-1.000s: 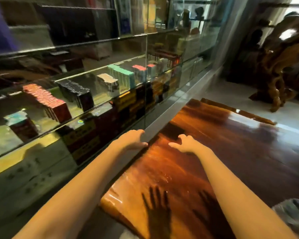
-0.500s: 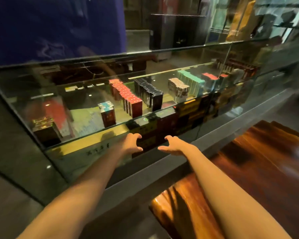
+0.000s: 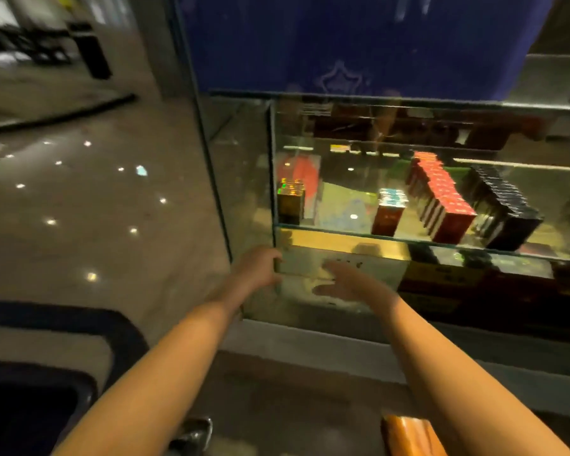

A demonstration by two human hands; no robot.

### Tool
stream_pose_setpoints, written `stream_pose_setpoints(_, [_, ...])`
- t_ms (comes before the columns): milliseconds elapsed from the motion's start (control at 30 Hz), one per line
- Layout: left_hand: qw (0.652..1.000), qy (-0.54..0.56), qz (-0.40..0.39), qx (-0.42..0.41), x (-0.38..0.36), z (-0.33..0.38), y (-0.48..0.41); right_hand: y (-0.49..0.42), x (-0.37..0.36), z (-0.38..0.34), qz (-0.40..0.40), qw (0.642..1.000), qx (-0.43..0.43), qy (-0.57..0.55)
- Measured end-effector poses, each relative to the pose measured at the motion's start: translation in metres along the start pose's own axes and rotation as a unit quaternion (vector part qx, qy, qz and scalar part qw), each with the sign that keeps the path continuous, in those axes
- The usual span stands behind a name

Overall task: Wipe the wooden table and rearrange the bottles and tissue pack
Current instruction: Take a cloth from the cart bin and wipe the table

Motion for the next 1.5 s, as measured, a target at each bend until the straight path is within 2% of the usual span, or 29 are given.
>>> stream_pose_setpoints(100, [0.996, -0.021, 0.059, 0.069, 0.032, -0.049, 0.029, -0.013, -0.023, -0.056, -0.030, 0.997, 0.068, 0.006])
stream_pose_setpoints(200, [0.987, -0.025, 0.075, 0.137, 0.064, -0.092, 0.062, -0.020, -0.047, -0.119, -0.061, 0.984, 0.166, 0.021])
stream_pose_setpoints(300, [0.976, -0.027, 0.103, 0.190, 0.104, -0.134, 0.104, -0.023, -0.072, -0.185, -0.081, 0.972, 0.219, 0.014])
stream_pose_setpoints(467, [0.937, -0.043, 0.175, 0.299, 0.160, -0.200, 0.196, -0.005, -0.109, -0.298, -0.093, 0.945, 0.314, 0.012])
stream_pose_setpoints(533, [0.917, -0.036, 0.183, 0.354, 0.170, -0.227, 0.237, 0.012, -0.125, -0.340, -0.098, 0.927, 0.363, 0.008])
stream_pose_setpoints(733, [0.854, -0.047, 0.193, 0.480, 0.174, -0.298, 0.362, 0.081, -0.161, -0.448, -0.045, 0.843, 0.535, -0.033])
stream_pose_setpoints(800, [0.833, -0.045, 0.191, 0.517, 0.172, -0.316, 0.401, 0.103, -0.178, -0.476, -0.078, 0.819, 0.566, -0.048])
stream_pose_setpoints(967, [0.774, -0.047, 0.197, 0.599, 0.156, -0.353, 0.487, 0.160, -0.246, -0.522, -0.158, 0.779, 0.606, 0.001])
stream_pose_setpoints(1100, [0.743, -0.035, 0.195, 0.639, 0.131, -0.374, 0.534, 0.197, -0.305, -0.536, -0.213, 0.757, 0.616, 0.041])
stream_pose_setpoints(1267, [0.722, -0.015, 0.170, 0.671, 0.100, -0.394, 0.570, 0.235, -0.372, -0.537, -0.269, 0.728, 0.623, 0.097])
stream_pose_setpoints(1400, [0.714, -0.001, 0.137, 0.687, 0.074, -0.406, 0.588, 0.264, -0.418, -0.530, -0.321, 0.679, 0.642, 0.156])
stream_pose_setpoints(1500, [0.725, 0.021, 0.104, 0.680, 0.053, -0.412, 0.598, 0.285, -0.443, -0.525, -0.337, 0.645, 0.663, 0.177])
Point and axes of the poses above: each hand's wrist, its own y-axis away from the middle knuckle, its own x-axis out of the back of the hand, z = x × y, the point moved 6 cm from there along -y, towards the middle knuckle, and after that the axes turned 15 degrees about z, right-handed, at the moved point
